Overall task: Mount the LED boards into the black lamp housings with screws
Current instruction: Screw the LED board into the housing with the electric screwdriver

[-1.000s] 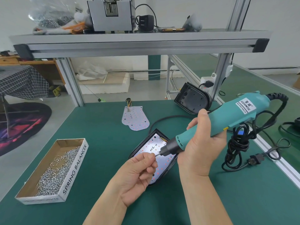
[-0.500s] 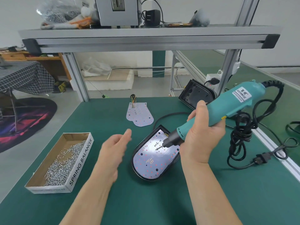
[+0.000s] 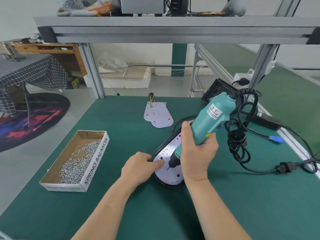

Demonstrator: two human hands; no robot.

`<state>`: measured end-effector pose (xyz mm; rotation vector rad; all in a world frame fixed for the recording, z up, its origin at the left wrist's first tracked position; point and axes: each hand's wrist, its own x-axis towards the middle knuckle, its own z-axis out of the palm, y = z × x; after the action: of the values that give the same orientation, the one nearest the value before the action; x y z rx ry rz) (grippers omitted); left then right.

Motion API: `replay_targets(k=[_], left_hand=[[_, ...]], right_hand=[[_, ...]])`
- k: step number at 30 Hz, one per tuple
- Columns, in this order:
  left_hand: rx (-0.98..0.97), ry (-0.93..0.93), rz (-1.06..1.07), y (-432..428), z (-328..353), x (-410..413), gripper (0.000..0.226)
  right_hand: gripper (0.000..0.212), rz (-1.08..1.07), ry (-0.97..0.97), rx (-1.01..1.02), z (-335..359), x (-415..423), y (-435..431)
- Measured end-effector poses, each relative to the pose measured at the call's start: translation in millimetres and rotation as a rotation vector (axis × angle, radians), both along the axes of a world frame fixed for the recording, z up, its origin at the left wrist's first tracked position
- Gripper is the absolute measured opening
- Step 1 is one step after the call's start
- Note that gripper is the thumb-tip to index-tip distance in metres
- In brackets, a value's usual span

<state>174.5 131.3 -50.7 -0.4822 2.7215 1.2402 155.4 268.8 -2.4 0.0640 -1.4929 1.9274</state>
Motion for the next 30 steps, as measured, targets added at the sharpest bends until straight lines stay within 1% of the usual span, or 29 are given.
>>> replay_targets(k=[2,4,13,21,25,27,30], left_hand=[[0.066,0.0,-0.002,1.2,0.1,-0.5,0.048],[0.088,0.003,-0.009,1.7,-0.4,-0.2,0.045],[0.077,0.033,-0.006,0.5,-4.6,-1.0,0.052],[0.084,0.026,-0.001,1.0,-6.0,-1.0,0.045],[0.078,0.03,0.0,1.2,-7.1,-0.8,0.047],[0.058,0.035,-0.001,1.4,-7.7,-0.6,0.044],[-0.005,0.034,-0.013,1.0,-9.5,-0.8,0.048]], right_hand=[[0.019,-0.009,0.004,0.012,-1.2,-1.5,-2.0],[0.025,-0.021,0.008,0.026,-2.5,-2.6,-3.2],[0.025,-0.037,0.036,0.071,-4.9,-2.0,-1.4],[0.032,-0.061,0.048,0.116,-6.0,-2.5,-1.2],[0.033,-0.05,0.037,0.133,-6.0,-0.3,-3.1],[0.031,-0.038,0.053,0.149,-5.9,1.3,-4.9],[0.033,0.017,0.063,0.178,-5.4,1.8,-8.2]])
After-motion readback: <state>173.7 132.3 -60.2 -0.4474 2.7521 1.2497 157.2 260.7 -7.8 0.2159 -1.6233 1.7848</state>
